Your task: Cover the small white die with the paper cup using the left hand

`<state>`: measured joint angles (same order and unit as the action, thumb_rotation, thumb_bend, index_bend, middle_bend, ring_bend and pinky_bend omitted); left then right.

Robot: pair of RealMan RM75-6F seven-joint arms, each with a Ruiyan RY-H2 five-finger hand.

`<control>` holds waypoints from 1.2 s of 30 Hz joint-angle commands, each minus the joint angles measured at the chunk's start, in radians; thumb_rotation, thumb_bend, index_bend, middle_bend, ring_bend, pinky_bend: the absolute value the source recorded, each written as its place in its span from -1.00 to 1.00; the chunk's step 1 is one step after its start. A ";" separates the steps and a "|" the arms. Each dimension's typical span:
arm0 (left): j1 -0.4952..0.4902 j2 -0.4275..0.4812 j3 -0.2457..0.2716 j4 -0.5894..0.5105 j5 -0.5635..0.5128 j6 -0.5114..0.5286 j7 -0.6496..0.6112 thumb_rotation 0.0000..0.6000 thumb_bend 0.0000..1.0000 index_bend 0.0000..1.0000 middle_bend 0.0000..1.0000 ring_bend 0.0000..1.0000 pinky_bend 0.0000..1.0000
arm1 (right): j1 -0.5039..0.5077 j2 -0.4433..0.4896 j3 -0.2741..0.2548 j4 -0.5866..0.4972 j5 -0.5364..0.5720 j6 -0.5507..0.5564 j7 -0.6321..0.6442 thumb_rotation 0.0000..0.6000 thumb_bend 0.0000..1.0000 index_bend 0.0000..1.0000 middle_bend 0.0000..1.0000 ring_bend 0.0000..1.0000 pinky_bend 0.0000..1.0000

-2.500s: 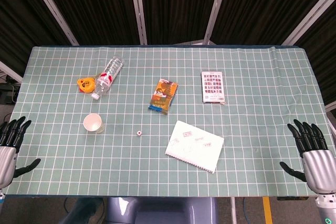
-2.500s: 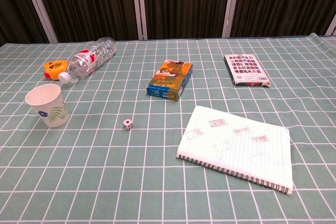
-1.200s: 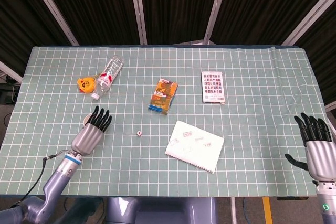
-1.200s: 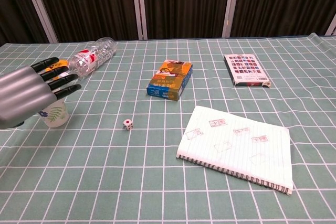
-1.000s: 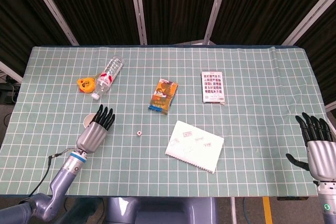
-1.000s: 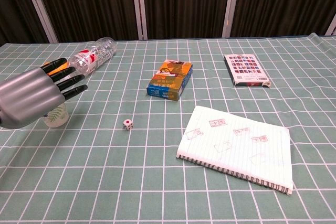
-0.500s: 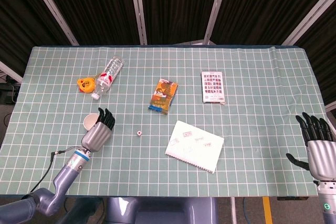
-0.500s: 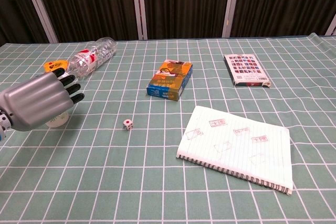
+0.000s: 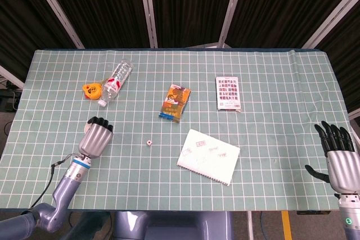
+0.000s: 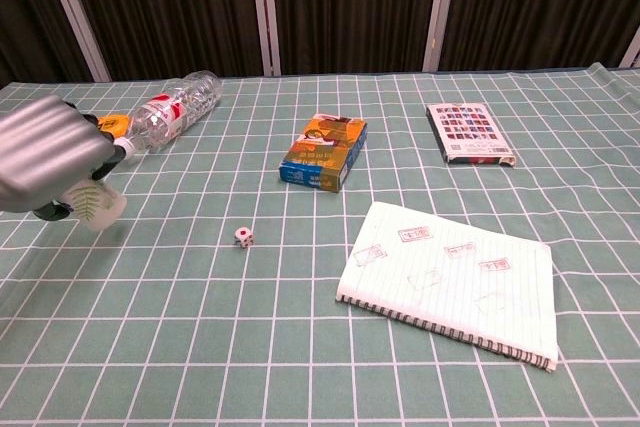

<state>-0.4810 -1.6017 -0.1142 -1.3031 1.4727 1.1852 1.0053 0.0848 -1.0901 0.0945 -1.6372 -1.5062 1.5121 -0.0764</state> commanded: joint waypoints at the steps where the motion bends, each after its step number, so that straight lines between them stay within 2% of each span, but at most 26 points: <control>1: 0.041 0.139 -0.119 -0.225 -0.204 -0.069 -0.458 1.00 -1.00 0.07 -0.09 -0.17 -0.03 | -0.002 0.001 -0.002 -0.004 -0.004 0.004 0.002 1.00 -1.00 -1.00 -1.00 -1.00 -1.00; 4: 0.036 0.211 -0.133 -0.237 -0.225 -0.185 -0.749 1.00 -1.00 0.05 -0.13 -0.24 -0.08 | -0.003 0.003 -0.003 -0.007 -0.009 0.008 0.003 1.00 -1.00 -1.00 -1.00 -1.00 -1.00; 6: 0.028 0.236 -0.128 -0.216 -0.219 -0.252 -0.900 1.00 -1.00 0.03 -0.16 -0.29 -0.12 | -0.003 0.003 -0.005 -0.008 -0.011 0.008 0.001 1.00 -1.00 -1.00 -1.00 -1.00 -1.00; 10: 0.011 0.217 -0.115 -0.114 -0.173 -0.324 -1.185 1.00 -1.00 0.01 -0.17 -0.32 -0.13 | -0.002 -0.001 -0.009 -0.010 -0.019 0.006 -0.011 1.00 -1.00 -1.00 -1.00 -1.00 -1.00; 16: -0.023 0.156 -0.081 0.030 -0.100 -0.355 -1.397 1.00 -1.00 0.01 -0.18 -0.33 -0.14 | -0.001 -0.005 -0.009 -0.009 -0.013 0.003 -0.019 1.00 -1.00 -1.00 -1.00 -1.00 -1.00; 22: -0.044 0.128 -0.040 0.112 -0.055 -0.347 -1.432 1.00 -1.00 -0.07 -0.25 -0.38 -0.19 | 0.000 -0.004 -0.005 -0.006 -0.005 0.001 -0.017 1.00 -1.00 -1.00 -1.00 -1.00 -1.00; 23: -0.048 0.129 -0.030 0.115 -0.047 -0.350 -1.429 1.00 -1.00 -0.18 -0.36 -0.47 -0.28 | -0.001 -0.004 -0.005 -0.006 -0.004 0.002 -0.015 1.00 -1.00 -1.00 -1.00 -1.00 -1.00; 26: -0.058 0.147 -0.005 0.102 -0.023 -0.355 -1.423 1.00 -1.00 -0.75 -0.85 -0.88 -0.73 | -0.001 -0.002 -0.006 -0.007 -0.004 0.001 -0.012 1.00 -1.00 -1.00 -1.00 -1.00 -1.00; 27: -0.058 0.150 -0.002 0.098 -0.017 -0.347 -1.422 1.00 -1.00 -0.92 -0.97 -0.98 -0.89 | -0.001 -0.001 -0.006 -0.007 -0.005 0.001 -0.012 1.00 -1.00 -1.00 -1.00 -1.00 -1.00; 28: -0.055 0.153 0.001 0.091 -0.007 -0.329 -1.419 1.00 -1.00 -0.98 -1.00 -1.00 -0.95 | -0.001 -0.001 -0.007 -0.008 -0.006 0.001 -0.012 1.00 -1.00 -1.00 -1.00 -1.00 -1.00; 32: -0.037 0.155 0.007 0.074 0.038 -0.216 -1.354 1.00 -1.00 -1.00 -1.00 -1.00 -1.00 | -0.002 0.000 -0.008 -0.009 -0.010 0.005 -0.012 1.00 -1.00 -1.00 -1.00 -1.00 -1.00; 36: -0.021 0.160 0.016 0.041 0.083 -0.105 -1.097 1.00 -1.00 -1.00 -1.00 -1.00 -1.00 | -0.003 0.003 -0.008 -0.012 -0.011 0.007 -0.006 1.00 -1.00 -1.00 -1.00 -1.00 -1.00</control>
<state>-0.5195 -1.4475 -0.1084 -1.2304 1.5089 0.9932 -0.2893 0.0817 -1.0876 0.0866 -1.6486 -1.5175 1.5187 -0.0824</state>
